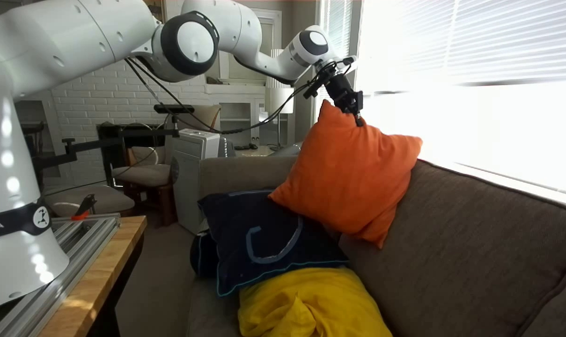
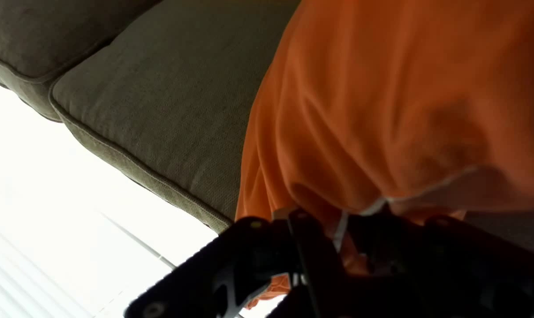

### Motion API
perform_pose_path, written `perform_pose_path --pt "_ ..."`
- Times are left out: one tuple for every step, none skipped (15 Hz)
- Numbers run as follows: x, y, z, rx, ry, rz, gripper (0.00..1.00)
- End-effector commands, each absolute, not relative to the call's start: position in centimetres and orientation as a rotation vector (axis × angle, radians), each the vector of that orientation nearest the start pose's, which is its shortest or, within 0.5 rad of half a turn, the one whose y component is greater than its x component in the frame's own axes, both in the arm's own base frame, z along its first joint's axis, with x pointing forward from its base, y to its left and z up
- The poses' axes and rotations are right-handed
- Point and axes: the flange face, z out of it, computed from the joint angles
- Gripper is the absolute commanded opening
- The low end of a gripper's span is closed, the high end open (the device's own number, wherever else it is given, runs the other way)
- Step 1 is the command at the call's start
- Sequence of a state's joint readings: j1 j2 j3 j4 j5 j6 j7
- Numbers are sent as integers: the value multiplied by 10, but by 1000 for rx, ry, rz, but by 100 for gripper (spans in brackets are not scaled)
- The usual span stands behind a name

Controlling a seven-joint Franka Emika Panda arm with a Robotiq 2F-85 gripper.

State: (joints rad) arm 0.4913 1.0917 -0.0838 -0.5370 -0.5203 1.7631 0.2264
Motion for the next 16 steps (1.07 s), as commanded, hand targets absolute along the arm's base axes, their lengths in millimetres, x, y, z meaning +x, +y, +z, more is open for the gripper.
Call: perform_pose_path --pt "751 316 385 2561 413 465 54" --pt "750 319 386 2556 420 471 62" --pt "749 320 388 2557 424 477 68" --pt "749 322 390 2555 425 488 76" --pt "748 325 395 2549 424 506 83" --pt "747 327 400 2543 423 528 91" --pt "746 330 407 2533 421 557 97" --pt "746 333 414 2528 420 592 99" --pt "744 338 421 2518 419 628 100" --pt "743 339 430 2516 412 653 100" --pt "741 339 441 2510 396 685 100" --pt "743 337 449 2506 377 704 100" --pt "742 339 455 2497 376 722 100" --pt "742 338 457 2488 371 729 100" --pt "741 335 458 2484 362 705 100" --pt "740 330 456 2487 346 664 100"
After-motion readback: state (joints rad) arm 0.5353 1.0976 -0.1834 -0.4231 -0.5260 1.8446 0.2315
